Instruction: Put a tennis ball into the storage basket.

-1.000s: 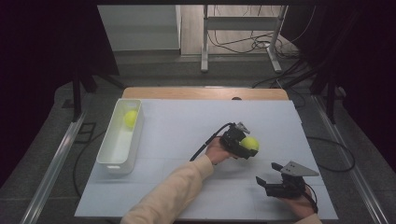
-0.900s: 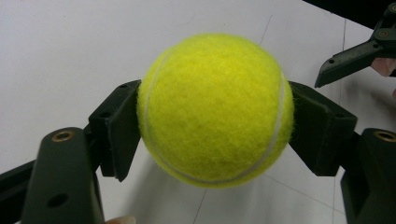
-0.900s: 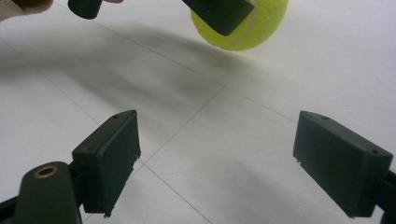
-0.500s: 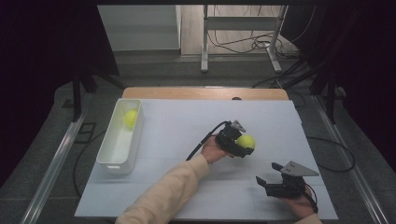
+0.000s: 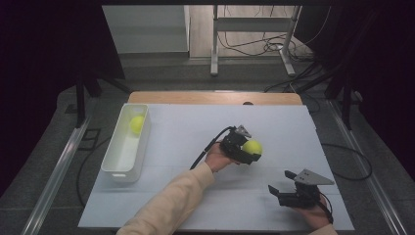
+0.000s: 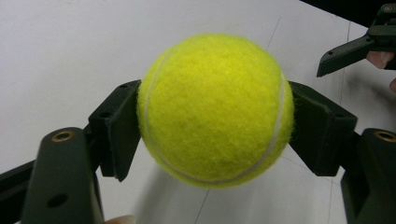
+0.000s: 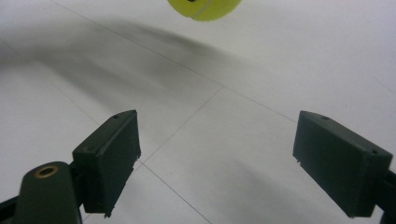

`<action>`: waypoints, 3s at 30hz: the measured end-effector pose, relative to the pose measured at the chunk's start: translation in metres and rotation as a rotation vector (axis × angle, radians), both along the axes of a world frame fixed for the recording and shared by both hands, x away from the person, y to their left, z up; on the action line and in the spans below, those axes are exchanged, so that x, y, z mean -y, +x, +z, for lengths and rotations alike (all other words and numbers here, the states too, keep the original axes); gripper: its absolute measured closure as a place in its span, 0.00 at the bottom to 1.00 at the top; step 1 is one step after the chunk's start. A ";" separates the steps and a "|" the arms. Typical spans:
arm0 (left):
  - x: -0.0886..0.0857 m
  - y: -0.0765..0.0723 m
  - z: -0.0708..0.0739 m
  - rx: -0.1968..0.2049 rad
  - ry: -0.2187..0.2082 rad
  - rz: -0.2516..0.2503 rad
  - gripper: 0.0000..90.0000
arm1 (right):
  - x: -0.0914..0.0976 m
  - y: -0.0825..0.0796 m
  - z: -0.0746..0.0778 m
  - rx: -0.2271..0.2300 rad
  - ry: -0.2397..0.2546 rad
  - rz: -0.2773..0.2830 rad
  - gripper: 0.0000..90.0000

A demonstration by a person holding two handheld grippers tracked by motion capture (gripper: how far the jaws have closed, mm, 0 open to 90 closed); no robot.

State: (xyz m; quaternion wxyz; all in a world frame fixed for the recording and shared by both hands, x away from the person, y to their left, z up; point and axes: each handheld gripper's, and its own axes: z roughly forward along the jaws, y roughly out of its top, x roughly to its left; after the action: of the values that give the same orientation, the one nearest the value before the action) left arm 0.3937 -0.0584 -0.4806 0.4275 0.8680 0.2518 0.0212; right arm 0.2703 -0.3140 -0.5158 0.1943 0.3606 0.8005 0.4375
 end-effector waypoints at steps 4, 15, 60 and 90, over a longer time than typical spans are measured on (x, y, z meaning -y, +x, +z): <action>-0.005 -0.002 0.002 0.007 -0.009 0.006 0.29 | 0.000 0.000 0.000 0.001 -0.001 0.001 0.17; -0.015 -0.008 0.009 0.024 -0.027 0.010 0.29 | 0.000 0.000 0.000 0.000 -0.009 -0.001 0.17; -0.053 -0.024 0.029 0.066 -0.073 0.062 0.29 | -0.001 0.000 0.000 0.003 -0.012 0.000 0.17; -0.094 -0.039 0.036 0.080 -0.116 0.127 0.29 | -0.001 -0.001 0.000 0.005 -0.019 -0.006 0.17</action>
State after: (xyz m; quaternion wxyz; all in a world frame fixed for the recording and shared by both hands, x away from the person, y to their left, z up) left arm 0.3544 0.0355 -0.4448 0.4848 0.8224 0.2899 0.0684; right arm 0.2698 -0.3126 -0.5163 0.2011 0.3601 0.8030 0.4302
